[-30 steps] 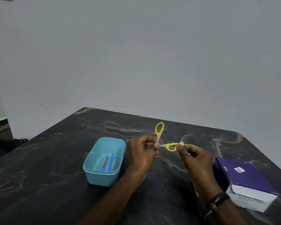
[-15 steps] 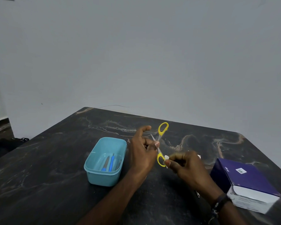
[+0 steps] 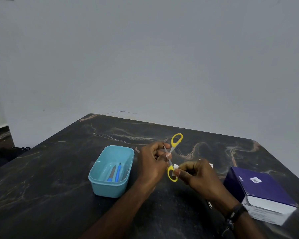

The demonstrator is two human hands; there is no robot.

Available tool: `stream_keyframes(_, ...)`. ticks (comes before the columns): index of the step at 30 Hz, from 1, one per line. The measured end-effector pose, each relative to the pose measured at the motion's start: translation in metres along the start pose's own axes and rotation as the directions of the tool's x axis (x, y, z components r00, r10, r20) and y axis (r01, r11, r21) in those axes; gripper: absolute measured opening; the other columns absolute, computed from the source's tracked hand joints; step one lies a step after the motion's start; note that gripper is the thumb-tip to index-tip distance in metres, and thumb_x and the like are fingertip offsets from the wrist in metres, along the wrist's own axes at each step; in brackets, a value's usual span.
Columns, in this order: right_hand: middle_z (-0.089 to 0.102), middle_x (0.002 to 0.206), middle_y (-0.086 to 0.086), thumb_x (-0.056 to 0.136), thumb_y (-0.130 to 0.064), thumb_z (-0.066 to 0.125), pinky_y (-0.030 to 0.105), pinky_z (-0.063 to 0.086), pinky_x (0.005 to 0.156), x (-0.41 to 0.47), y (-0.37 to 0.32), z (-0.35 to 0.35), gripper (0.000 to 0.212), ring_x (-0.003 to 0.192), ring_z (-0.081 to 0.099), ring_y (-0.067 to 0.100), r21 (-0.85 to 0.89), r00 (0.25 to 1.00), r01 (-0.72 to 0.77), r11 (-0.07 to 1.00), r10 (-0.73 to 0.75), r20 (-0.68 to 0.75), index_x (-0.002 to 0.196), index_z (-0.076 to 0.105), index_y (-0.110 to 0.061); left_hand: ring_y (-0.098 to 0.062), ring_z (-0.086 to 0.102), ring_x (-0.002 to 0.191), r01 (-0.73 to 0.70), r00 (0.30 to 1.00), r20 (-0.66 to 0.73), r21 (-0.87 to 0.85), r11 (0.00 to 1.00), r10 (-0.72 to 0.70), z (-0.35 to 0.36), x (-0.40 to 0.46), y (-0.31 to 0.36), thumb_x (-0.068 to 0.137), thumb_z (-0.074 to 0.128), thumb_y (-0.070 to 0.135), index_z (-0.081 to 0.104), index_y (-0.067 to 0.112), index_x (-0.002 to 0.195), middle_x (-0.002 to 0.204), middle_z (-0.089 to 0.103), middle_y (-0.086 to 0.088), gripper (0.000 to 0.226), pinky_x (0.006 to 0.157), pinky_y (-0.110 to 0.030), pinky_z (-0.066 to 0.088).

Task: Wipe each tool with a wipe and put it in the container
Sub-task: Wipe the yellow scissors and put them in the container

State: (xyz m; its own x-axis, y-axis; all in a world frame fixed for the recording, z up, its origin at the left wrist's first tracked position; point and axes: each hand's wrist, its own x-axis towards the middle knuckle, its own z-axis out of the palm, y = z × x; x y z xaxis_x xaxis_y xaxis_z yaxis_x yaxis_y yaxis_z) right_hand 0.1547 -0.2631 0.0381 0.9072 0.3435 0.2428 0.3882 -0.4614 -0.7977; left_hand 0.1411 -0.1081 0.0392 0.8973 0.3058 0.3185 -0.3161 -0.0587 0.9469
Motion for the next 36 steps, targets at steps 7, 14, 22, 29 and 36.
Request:
stream_keyframes(7, 0.073, 0.067, 0.007, 0.087, -0.016, 0.069, 0.023, 0.045, 0.056, 0.001, -0.003, 0.004, 0.015, 0.055, 0.057, 0.005, 0.122, 0.999, -0.004, 0.993, 0.009, -0.038, 0.076, 0.077, -0.009, -0.028, 0.069, 0.063, 0.020, 0.996, 0.093, -0.039, 0.999, -0.016, 0.004, -0.006, 0.003, 0.082, 0.063, -0.011, 0.070, 0.013, 0.087, 0.068, 0.064, -0.019, 0.025, 0.057, -0.040, 0.061)
stream_keyframes(14, 0.072, 0.065, 0.009, 0.086, -0.019, 0.070, 0.030, 0.044, 0.058, 0.002, 0.005, -0.001, 0.017, 0.056, 0.056, 0.010, 0.021, 1.000, -0.002, 1.000, 0.002, 0.010, 0.072, 0.077, -0.014, -0.016, 0.066, 0.062, 0.062, 0.992, 0.117, -0.081, 0.995, -0.052, 0.007, -0.009, 0.002, 0.083, 0.064, -0.010, 0.071, 0.011, 0.090, 0.067, 0.061, -0.012, 0.023, 0.054, -0.032, 0.060)
stream_keyframes(22, 0.072, 0.065, 0.011, 0.087, -0.012, 0.068, 0.024, 0.044, 0.054, 0.002, -0.001, 0.004, 0.014, 0.052, 0.056, 0.005, 0.135, 0.999, -0.011, 0.991, 0.018, -0.048, 0.076, 0.077, -0.008, -0.015, 0.068, 0.064, 0.108, 0.984, 0.149, -0.094, 0.990, -0.093, 0.007, -0.010, 0.003, 0.085, 0.065, -0.006, 0.071, 0.011, 0.096, 0.072, 0.065, -0.012, 0.022, 0.050, -0.024, 0.055)
stream_keyframes(29, 0.071, 0.064, 0.006, 0.087, -0.015, 0.069, 0.024, 0.043, 0.057, -0.001, -0.004, -0.003, 0.017, 0.055, 0.055, 0.006, 0.104, 1.000, -0.026, 0.994, 0.025, 0.016, 0.074, 0.076, -0.007, -0.012, 0.069, 0.062, 0.109, 0.987, 0.130, -0.101, 0.989, -0.096, 0.006, -0.008, 0.002, 0.086, 0.063, -0.008, 0.071, 0.011, 0.098, 0.066, 0.063, -0.002, 0.024, 0.050, -0.023, 0.054)
stream_keyframes(36, 0.067, 0.054, 0.000, 0.085, -0.012, 0.070, 0.019, 0.044, 0.052, 0.001, -0.003, 0.002, 0.016, 0.049, 0.056, 0.004, 0.181, 0.996, -0.029, 0.983, 0.044, -0.081, 0.072, 0.075, -0.005, -0.018, 0.066, 0.070, 0.136, 0.968, 0.219, -0.063, 0.989, -0.119, 0.007, -0.009, 0.003, 0.087, 0.058, -0.011, 0.066, 0.018, 0.101, 0.078, 0.061, -0.013, 0.033, 0.063, -0.034, 0.062)
